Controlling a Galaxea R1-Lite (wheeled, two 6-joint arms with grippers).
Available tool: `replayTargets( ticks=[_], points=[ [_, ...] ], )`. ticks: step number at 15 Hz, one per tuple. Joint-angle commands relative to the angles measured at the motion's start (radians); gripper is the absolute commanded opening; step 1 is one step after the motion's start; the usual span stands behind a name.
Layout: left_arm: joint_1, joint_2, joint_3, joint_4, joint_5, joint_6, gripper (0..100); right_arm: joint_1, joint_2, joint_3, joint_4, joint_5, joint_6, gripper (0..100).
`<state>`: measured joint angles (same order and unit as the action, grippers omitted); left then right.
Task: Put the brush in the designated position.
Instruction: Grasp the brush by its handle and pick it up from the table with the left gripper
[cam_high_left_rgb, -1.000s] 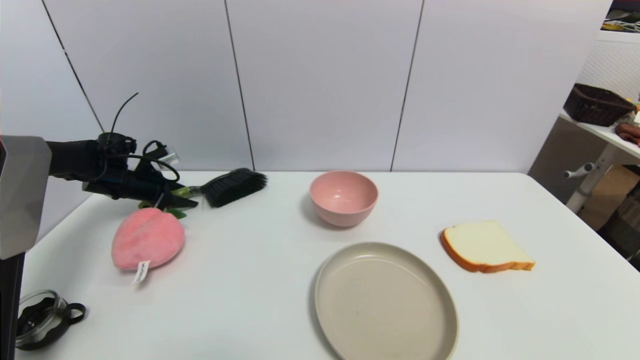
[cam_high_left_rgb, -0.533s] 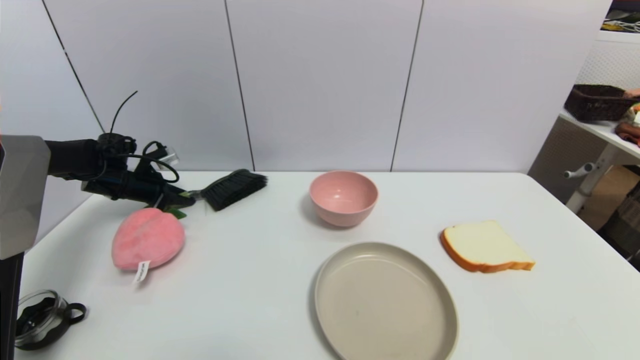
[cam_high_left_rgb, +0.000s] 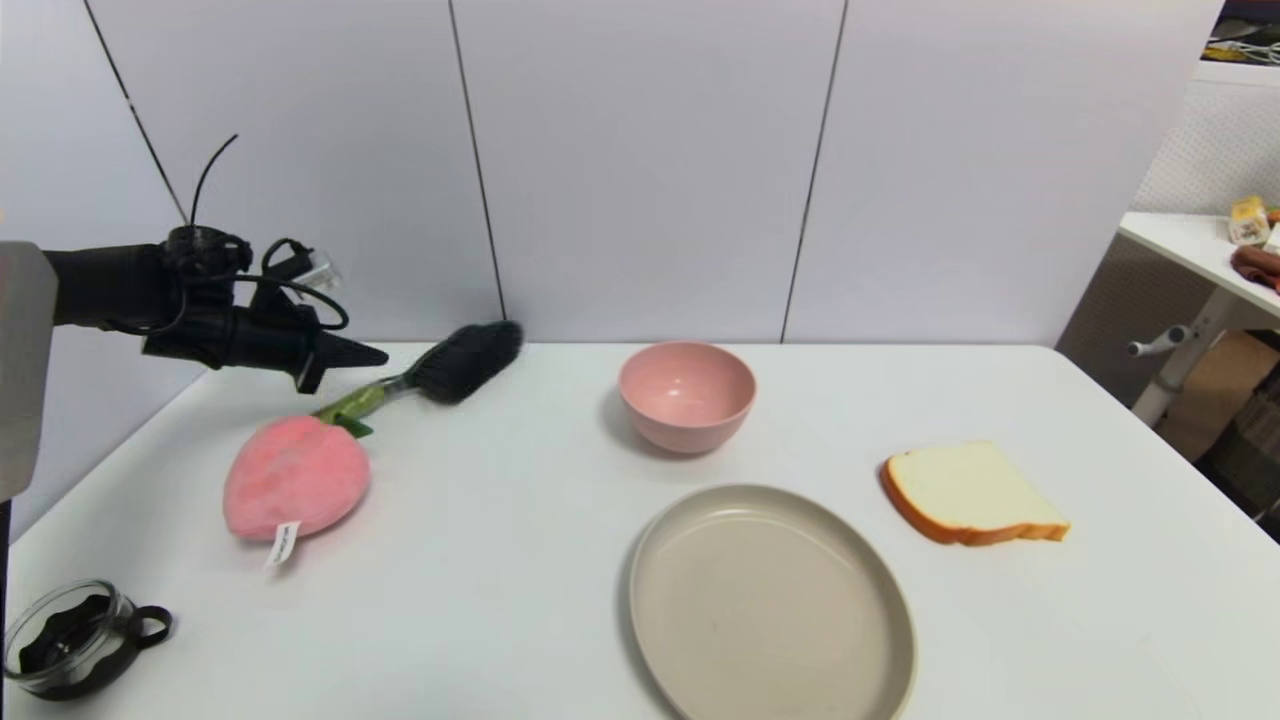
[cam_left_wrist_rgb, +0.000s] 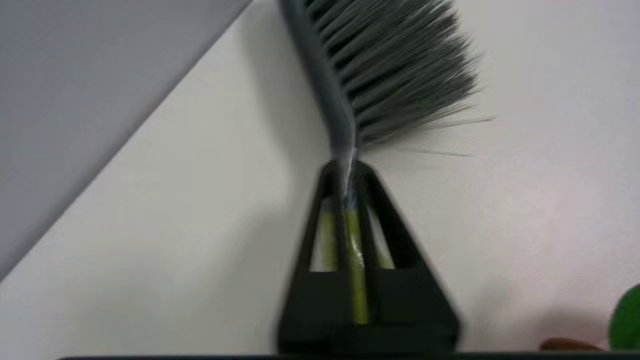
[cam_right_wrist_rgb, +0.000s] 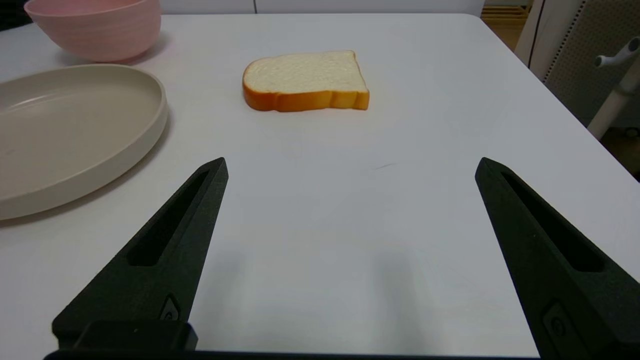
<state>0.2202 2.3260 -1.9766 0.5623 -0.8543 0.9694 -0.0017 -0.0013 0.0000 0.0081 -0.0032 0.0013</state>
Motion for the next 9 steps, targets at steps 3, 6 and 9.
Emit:
replayTargets(
  ticks=[3, 6, 9],
  points=[
    [-0.018, -0.083, 0.001, -0.050, -0.060, -0.018, 0, 0.000, 0.001, 0.002, 0.000, 0.000, 0.000, 100],
    [-0.033, -0.086, 0.001, -0.050, -0.060, -0.017, 0, 0.000, 0.001, 0.002, 0.000, 0.000, 0.000, 100],
    [-0.048, -0.066, 0.001, -0.050, -0.060, -0.018, 0, 0.000, 0.001, 0.002, 0.000, 0.000, 0.000, 100]
  ],
)
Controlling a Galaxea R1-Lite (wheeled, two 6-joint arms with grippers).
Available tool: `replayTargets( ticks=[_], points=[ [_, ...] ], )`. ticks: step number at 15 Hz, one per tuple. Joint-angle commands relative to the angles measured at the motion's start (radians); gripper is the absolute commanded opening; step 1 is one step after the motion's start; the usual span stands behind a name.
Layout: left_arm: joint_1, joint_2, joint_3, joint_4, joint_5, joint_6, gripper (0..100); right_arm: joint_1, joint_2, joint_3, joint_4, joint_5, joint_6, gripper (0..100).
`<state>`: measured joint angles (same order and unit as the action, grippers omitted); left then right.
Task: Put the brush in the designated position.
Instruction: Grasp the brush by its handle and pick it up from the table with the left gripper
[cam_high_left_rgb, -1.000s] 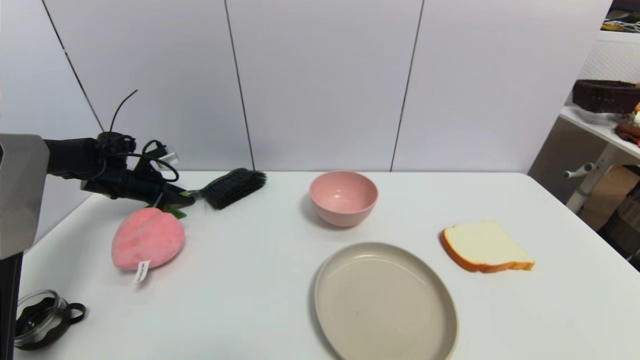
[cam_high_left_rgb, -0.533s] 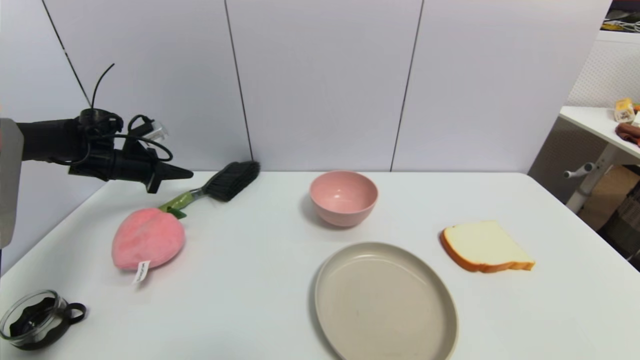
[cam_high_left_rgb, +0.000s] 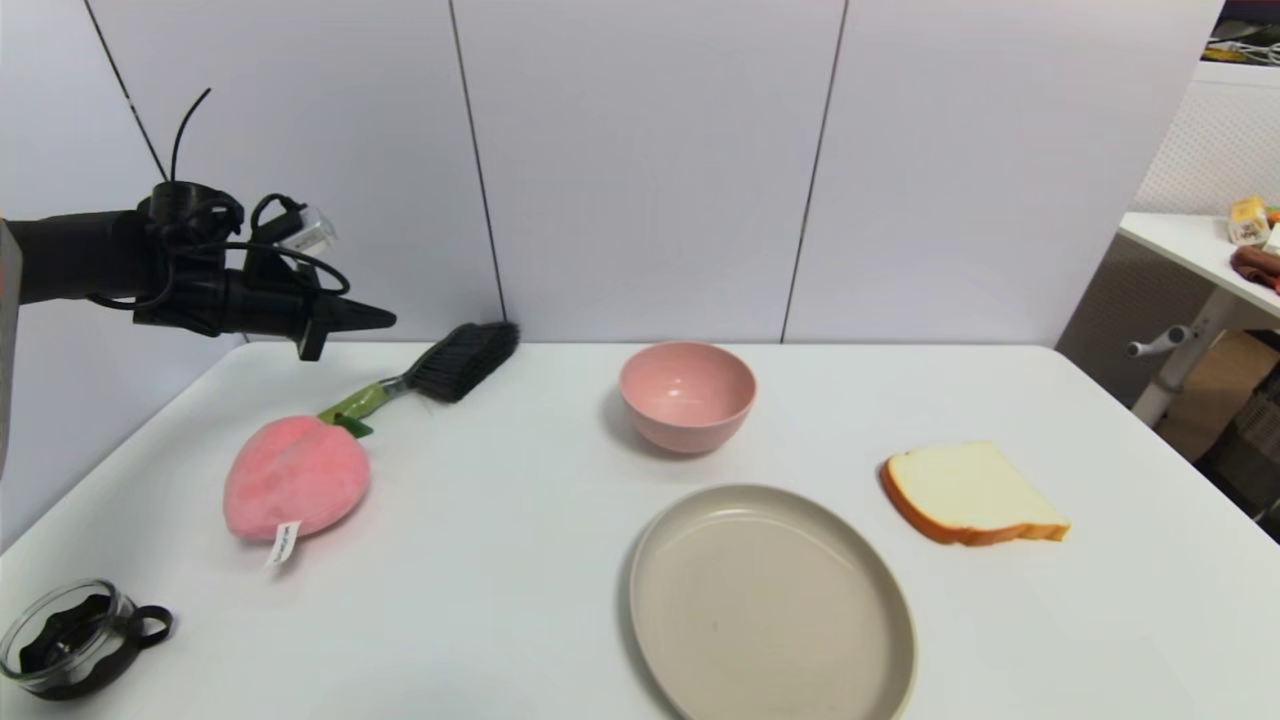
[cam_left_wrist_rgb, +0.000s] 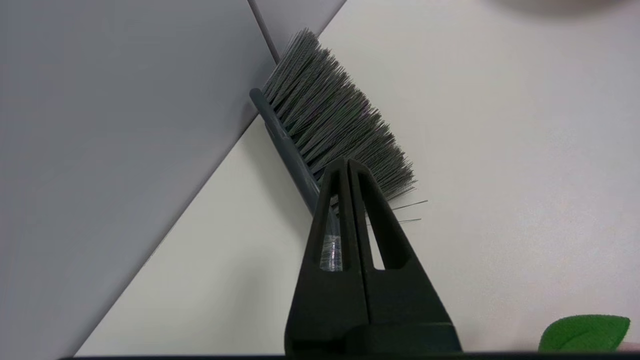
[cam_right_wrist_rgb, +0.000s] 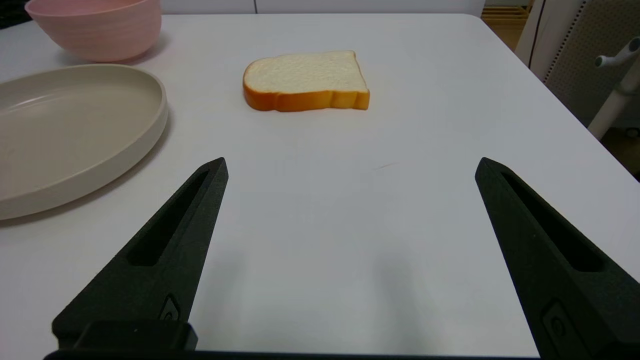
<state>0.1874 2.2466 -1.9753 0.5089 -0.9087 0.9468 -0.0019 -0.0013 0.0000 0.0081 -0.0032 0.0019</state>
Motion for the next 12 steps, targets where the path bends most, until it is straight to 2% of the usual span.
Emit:
replayTargets(
  ticks=[1, 2, 9, 12],
  points=[
    [-0.020, 0.018, 0.000, 0.003, -0.002, 0.003, 0, 0.000, 0.001, 0.002, 0.000, 0.000, 0.000, 100],
    [-0.023, 0.028, 0.000, 0.003, -0.001, -0.002, 100, 0.000, 0.001, 0.002, 0.000, 0.000, 0.000, 100],
    [-0.022, 0.084, 0.000, -0.018, 0.010, -0.008, 100, 0.000, 0.001, 0.002, 0.000, 0.000, 0.000, 100],
    [-0.019, 0.123, 0.000, -0.036, 0.054, -0.005, 100, 0.000, 0.001, 0.002, 0.000, 0.000, 0.000, 100]
  ],
)
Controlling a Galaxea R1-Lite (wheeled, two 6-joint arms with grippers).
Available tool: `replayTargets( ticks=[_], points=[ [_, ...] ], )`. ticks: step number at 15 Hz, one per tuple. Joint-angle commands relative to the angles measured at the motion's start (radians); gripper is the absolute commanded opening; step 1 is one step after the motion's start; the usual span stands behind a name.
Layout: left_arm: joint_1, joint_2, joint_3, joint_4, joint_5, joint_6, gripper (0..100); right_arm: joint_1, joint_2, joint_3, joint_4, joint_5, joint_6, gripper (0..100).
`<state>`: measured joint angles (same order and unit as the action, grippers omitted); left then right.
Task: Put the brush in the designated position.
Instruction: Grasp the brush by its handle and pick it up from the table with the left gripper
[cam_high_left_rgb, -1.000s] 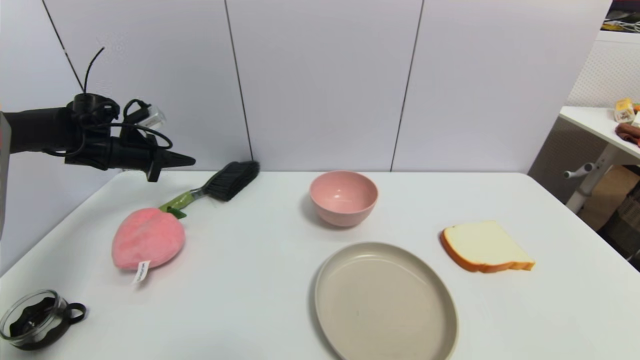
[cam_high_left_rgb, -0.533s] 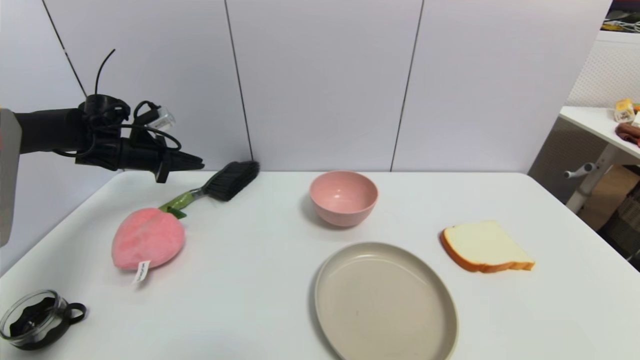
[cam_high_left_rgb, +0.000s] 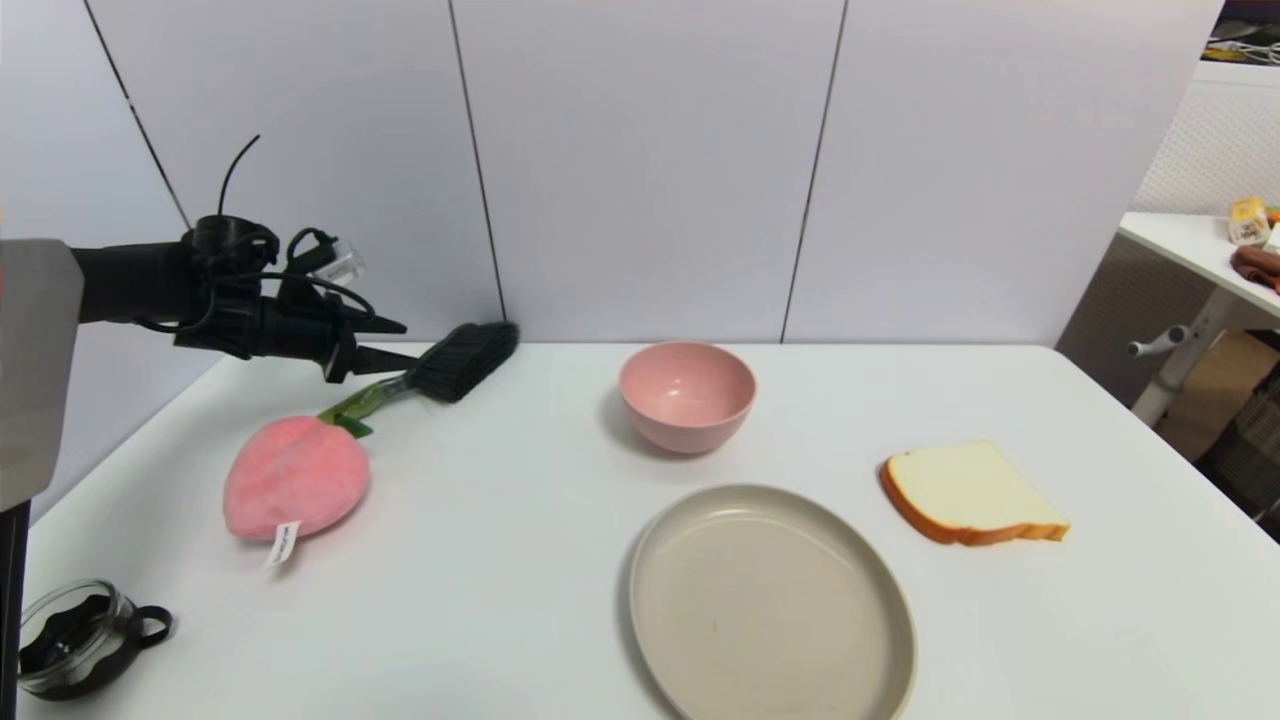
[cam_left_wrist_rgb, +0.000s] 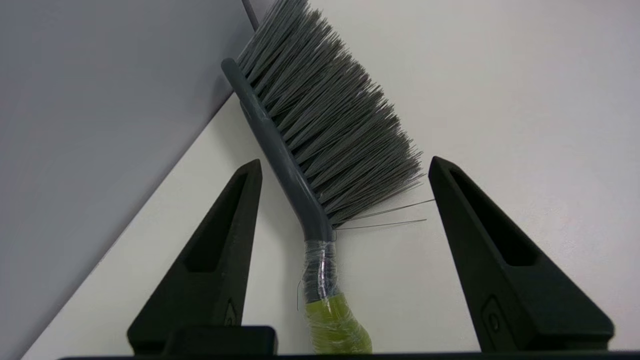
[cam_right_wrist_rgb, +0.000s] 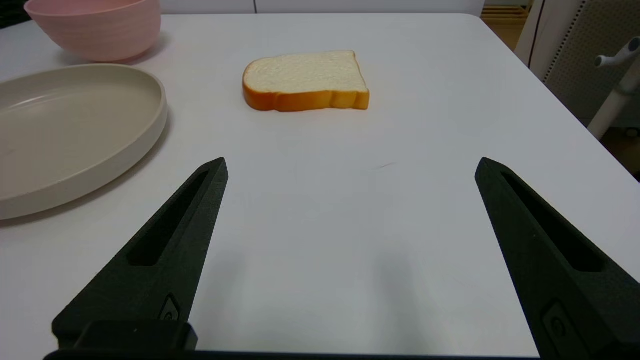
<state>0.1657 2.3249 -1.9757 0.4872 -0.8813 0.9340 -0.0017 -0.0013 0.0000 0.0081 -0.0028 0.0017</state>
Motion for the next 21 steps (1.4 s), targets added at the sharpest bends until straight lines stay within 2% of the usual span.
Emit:
replayTargets(
  ticks=[1, 19, 20, 21],
  points=[
    [0.003, 0.057, 0.000, -0.021, 0.038, 0.005, 100, 0.000, 0.001, 0.002, 0.000, 0.000, 0.000, 100],
    [0.017, 0.110, 0.000, -0.024, 0.068, 0.014, 100, 0.000, 0.001, 0.002, 0.000, 0.000, 0.000, 100],
    [0.017, 0.110, 0.000, -0.024, 0.068, 0.012, 0, 0.000, 0.001, 0.002, 0.000, 0.000, 0.000, 100],
    [0.017, 0.110, 0.000, -0.024, 0.071, 0.008, 0, 0.000, 0.001, 0.002, 0.000, 0.000, 0.000, 100]
  ],
)
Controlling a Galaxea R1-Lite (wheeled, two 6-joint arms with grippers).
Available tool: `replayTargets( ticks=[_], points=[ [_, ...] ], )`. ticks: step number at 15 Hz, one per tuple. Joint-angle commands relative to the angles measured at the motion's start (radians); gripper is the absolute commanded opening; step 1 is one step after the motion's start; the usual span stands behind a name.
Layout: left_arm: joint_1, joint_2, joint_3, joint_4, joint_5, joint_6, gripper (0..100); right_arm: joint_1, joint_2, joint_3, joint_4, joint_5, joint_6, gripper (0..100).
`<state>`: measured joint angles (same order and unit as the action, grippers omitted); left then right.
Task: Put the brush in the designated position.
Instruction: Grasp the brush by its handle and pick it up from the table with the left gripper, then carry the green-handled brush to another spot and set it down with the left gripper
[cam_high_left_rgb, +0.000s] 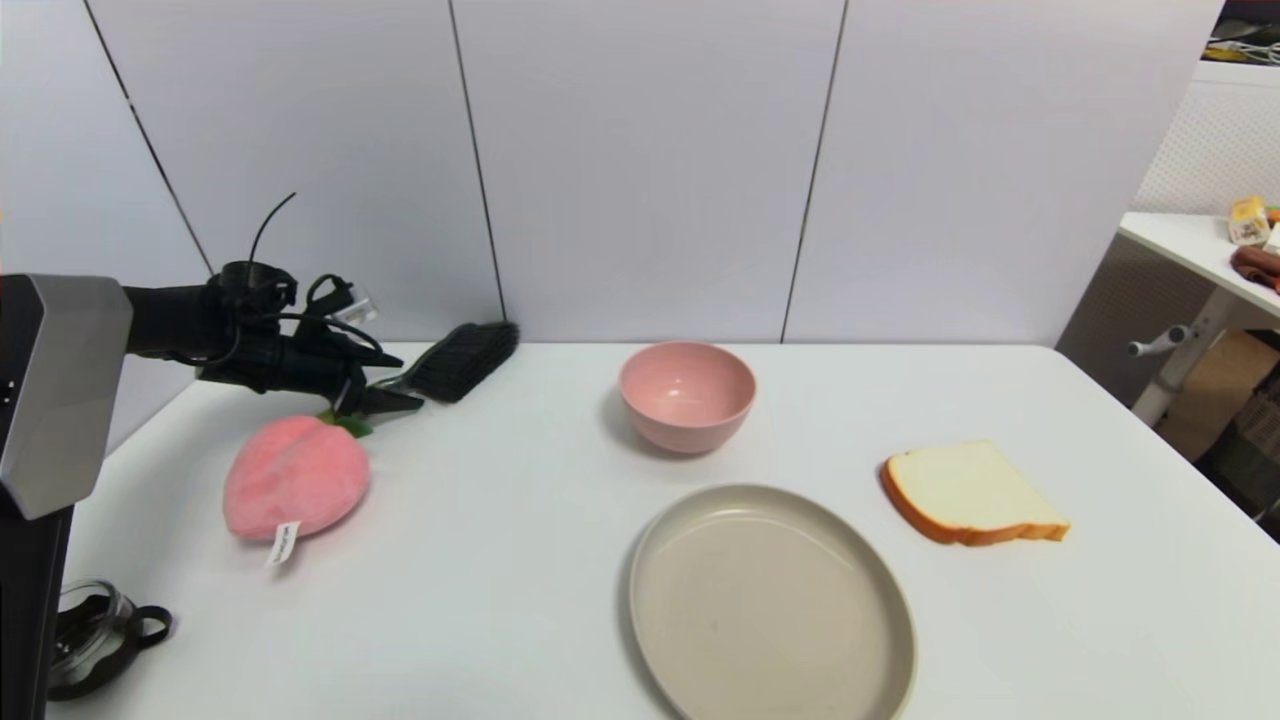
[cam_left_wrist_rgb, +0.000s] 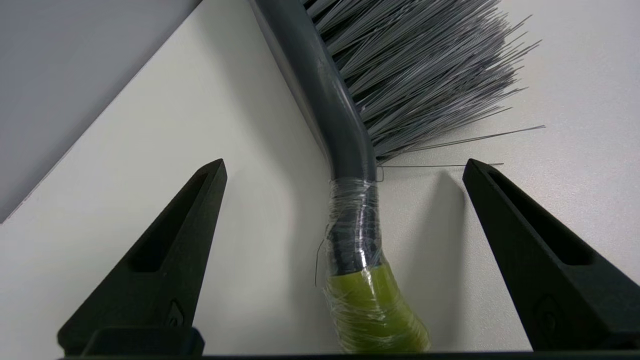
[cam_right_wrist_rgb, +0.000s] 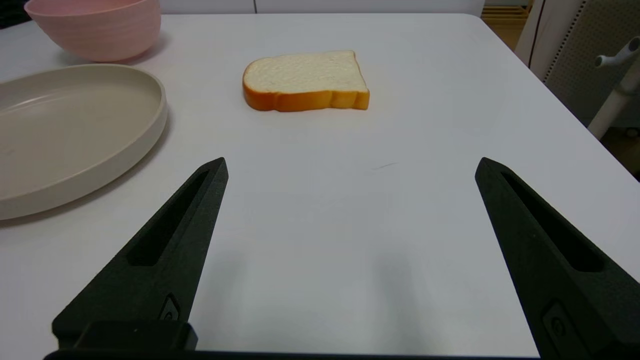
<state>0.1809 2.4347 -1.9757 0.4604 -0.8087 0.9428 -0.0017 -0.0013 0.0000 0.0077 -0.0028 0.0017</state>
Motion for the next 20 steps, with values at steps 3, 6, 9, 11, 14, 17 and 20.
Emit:
replayTargets(
  ticks=[3, 6, 9, 11, 14, 17, 20],
  points=[
    [0.003, 0.000, 0.000, 0.007, 0.006, -0.002, 0, 0.000, 0.001, 0.002, 0.000, 0.000, 0.000, 100],
    [0.005, -0.002, 0.000, 0.009, 0.023, -0.001, 0, 0.000, 0.001, 0.002, 0.000, 0.000, 0.000, 100],
    [0.005, -0.003, 0.000, 0.011, 0.036, 0.001, 0, 0.000, 0.001, 0.002, 0.000, 0.000, 0.000, 100],
    [0.005, -0.013, 0.000, 0.009, 0.034, -0.002, 0, 0.000, 0.001, 0.002, 0.000, 0.000, 0.000, 100],
    [0.000, -0.052, 0.000, 0.007, 0.016, -0.012, 0, 0.000, 0.001, 0.002, 0.000, 0.000, 0.000, 100],
    [-0.003, -0.094, 0.000, 0.004, -0.035, -0.024, 0, 0.000, 0.001, 0.002, 0.000, 0.000, 0.000, 100],
    [-0.011, -0.143, 0.000, 0.003, -0.081, -0.022, 0, 0.000, 0.001, 0.002, 0.000, 0.000, 0.000, 100]
  ],
)
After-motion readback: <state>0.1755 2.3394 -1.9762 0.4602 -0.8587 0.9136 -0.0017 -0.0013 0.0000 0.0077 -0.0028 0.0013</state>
